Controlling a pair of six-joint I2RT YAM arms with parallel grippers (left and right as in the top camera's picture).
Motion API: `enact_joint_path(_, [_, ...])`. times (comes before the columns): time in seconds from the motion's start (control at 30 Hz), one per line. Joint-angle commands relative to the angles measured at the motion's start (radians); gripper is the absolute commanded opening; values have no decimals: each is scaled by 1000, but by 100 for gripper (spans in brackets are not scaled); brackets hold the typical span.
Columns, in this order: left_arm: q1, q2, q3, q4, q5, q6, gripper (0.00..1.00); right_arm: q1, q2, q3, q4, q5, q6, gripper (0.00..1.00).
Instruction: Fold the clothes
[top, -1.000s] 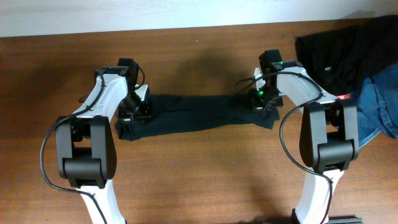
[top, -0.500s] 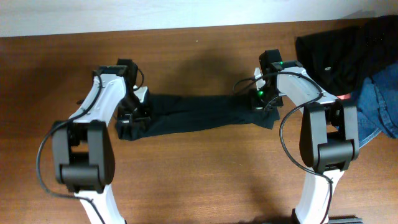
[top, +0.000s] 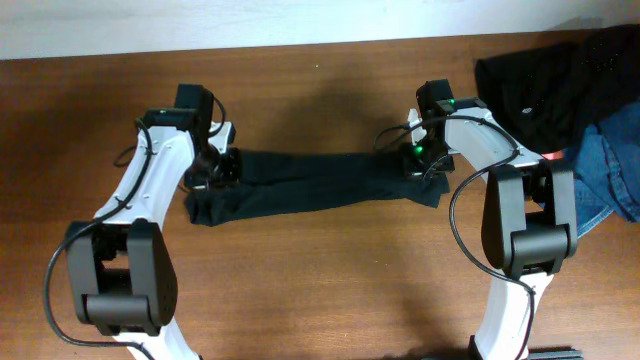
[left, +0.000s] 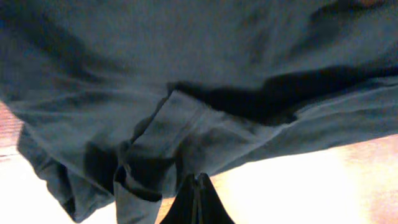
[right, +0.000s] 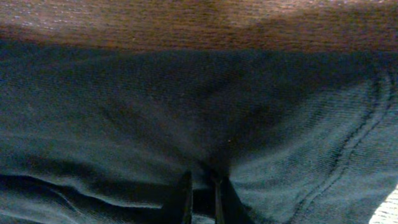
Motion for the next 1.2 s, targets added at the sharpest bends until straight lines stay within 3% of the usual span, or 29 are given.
enact_joint_path(0.0, [4, -4, -48, 33, 8, -14, 1, 4, 8, -24, 7, 2, 7, 9])
enact_joint_path(0.43, [5, -1, -261, 336, -154, -33, 1, 4, 8, -24, 7, 6, 7, 9])
enact_joint_path(0.67, [43, 0, -265, 346, -267, -63, 1, 3, 8, -24, 6, 11, 7, 9])
enact_joint_path(0.93, [143, 0, -265, 349, -267, -93, 2, 3, 8, -35, 11, 13, 7, 10])
enact_joint_path(1.17, [165, -31, -229, 346, -130, -111, 1, 3, 8, -37, 22, 13, 7, 10])
